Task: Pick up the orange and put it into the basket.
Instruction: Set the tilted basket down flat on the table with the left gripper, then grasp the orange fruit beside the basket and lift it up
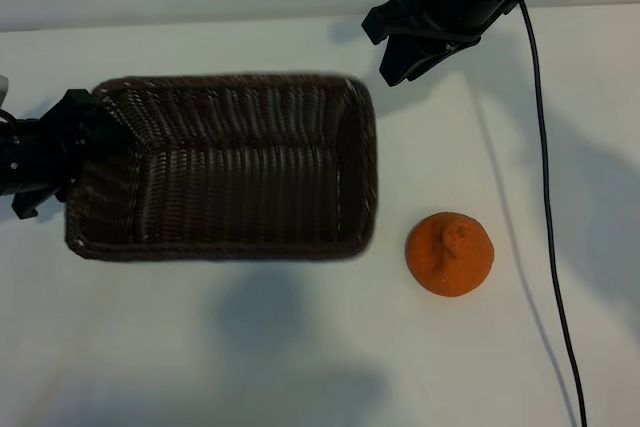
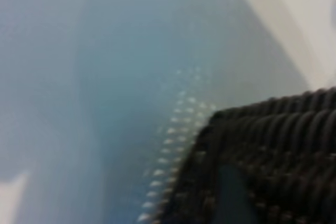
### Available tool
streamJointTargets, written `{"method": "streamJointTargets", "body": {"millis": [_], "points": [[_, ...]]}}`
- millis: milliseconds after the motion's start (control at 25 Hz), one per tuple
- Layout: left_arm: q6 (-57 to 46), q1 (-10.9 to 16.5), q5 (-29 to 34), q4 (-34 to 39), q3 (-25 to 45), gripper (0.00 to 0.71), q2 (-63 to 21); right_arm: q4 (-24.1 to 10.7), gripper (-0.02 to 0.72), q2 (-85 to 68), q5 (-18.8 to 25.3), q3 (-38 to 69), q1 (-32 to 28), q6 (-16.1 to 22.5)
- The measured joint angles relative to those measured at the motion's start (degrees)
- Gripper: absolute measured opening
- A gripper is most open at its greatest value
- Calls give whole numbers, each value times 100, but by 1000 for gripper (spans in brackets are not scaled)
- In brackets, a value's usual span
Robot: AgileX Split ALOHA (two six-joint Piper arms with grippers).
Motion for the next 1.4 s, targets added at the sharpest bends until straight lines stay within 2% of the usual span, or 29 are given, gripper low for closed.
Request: {"method": "streamJointTargets", "body": {"millis": [120, 200, 600, 760, 1120, 1400], "points": [[-116, 0, 131, 67, 0, 629, 0, 0, 241, 0, 0, 0, 0, 0], [-167, 0, 179, 140, -7, 651, 0, 0, 241, 0, 0, 0, 0, 0], [-262, 0, 435, 407, -7, 619, -6, 0, 241, 0, 0, 0, 0, 0], [-488, 0, 420, 775, -7, 616, -143, 0, 241, 0, 0, 0, 0, 0], [-1679, 0, 146, 2354, -7, 607, -965, 0, 241, 0, 0, 0, 0, 0], [-2528, 0, 268, 3625, -7, 597, -1727, 0, 241, 0, 0, 0, 0, 0]]}}
